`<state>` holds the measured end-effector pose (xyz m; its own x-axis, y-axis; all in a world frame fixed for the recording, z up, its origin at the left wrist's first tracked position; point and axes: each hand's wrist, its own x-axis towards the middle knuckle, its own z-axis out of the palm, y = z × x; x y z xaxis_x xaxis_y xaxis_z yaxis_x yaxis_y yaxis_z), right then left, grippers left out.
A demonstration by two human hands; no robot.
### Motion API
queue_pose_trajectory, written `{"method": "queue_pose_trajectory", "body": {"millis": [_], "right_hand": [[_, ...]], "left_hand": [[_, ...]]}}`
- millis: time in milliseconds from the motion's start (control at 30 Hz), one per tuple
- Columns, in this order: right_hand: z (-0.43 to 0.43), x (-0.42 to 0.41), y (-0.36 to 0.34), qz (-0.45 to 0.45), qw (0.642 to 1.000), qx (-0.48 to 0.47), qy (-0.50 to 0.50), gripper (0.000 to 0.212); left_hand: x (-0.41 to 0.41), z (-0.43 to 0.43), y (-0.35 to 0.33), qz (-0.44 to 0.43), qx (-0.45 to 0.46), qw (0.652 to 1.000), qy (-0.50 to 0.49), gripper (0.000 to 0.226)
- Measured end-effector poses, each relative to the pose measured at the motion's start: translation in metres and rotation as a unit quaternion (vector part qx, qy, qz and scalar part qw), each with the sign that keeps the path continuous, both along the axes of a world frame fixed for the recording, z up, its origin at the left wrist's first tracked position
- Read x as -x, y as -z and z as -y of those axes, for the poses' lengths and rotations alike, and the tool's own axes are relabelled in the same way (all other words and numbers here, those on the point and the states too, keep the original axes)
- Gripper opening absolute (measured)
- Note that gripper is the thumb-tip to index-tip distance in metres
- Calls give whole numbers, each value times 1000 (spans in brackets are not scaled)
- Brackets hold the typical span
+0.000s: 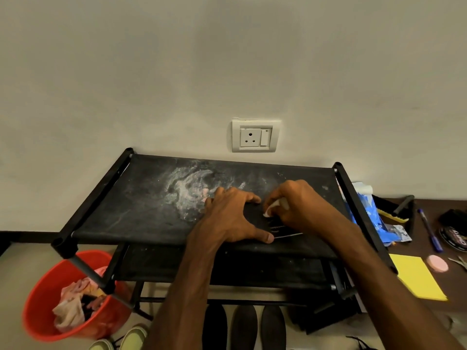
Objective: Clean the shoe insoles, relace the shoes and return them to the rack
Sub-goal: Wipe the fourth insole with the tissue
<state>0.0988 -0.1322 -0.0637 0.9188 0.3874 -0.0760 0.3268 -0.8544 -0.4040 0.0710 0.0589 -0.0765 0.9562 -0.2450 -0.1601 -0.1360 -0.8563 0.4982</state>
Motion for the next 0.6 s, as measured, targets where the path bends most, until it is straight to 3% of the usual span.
{"method": "queue_pose_trajectory", "body": {"millis": [167, 400, 600], "right_hand": [[-14, -6, 9, 50, 998, -6, 32, 17], [7, 6, -11, -63, 997, 19, -32, 22], [-10, 2, 1, 35, 999, 5, 36, 15]], "left_hand": [[1, -1, 2, -5, 16, 1000, -3, 89], [2, 0, -1, 5, 15, 1000, -11, 95], [2, 0, -2, 5, 15, 1000, -2, 88]]}}
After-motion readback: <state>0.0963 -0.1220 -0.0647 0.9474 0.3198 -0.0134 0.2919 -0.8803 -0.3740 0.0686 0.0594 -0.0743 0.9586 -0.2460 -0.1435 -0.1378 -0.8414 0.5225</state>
